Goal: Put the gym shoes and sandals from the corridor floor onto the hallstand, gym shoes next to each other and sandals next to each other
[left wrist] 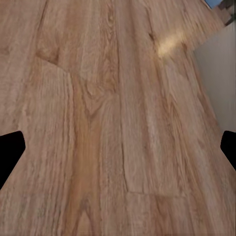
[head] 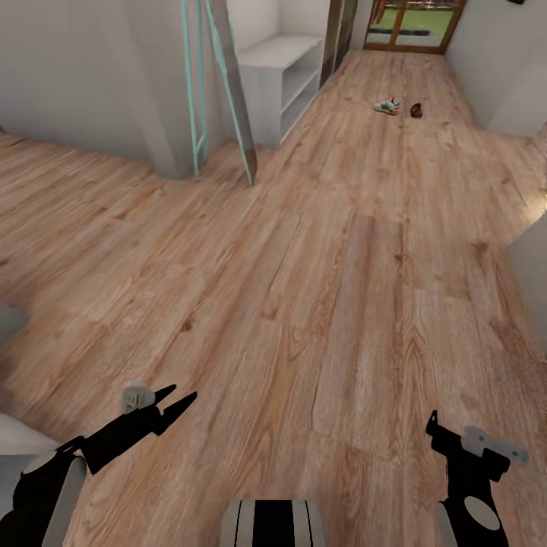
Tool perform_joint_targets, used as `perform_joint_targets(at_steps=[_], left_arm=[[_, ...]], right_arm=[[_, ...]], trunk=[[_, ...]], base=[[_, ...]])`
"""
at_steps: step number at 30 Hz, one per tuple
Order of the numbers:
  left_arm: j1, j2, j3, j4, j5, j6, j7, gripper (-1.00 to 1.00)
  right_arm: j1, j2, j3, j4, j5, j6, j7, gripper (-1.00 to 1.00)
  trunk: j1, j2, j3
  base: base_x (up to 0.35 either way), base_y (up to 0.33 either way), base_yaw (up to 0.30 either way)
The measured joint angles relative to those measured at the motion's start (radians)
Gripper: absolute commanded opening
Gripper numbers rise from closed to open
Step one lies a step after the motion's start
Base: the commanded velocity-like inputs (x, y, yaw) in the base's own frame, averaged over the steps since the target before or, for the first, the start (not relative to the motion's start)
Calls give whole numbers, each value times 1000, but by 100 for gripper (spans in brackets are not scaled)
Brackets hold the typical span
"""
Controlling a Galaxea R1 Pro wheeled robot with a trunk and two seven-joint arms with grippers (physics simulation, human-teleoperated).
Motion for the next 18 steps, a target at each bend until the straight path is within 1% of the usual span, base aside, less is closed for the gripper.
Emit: perform_joint_targets(at_steps=[12,18], left_arm=[[0,0,0,0,0,0,0,100],[0,0,0,0,0,0,0,100]], right_arm=[[0,0,0,0,0,0,0,100],[0,0,2,0,0,0,0,100]], trunk=[[0,0,0],[0,0,0]], base=[[301,-168,-20],[321,-41,0]])
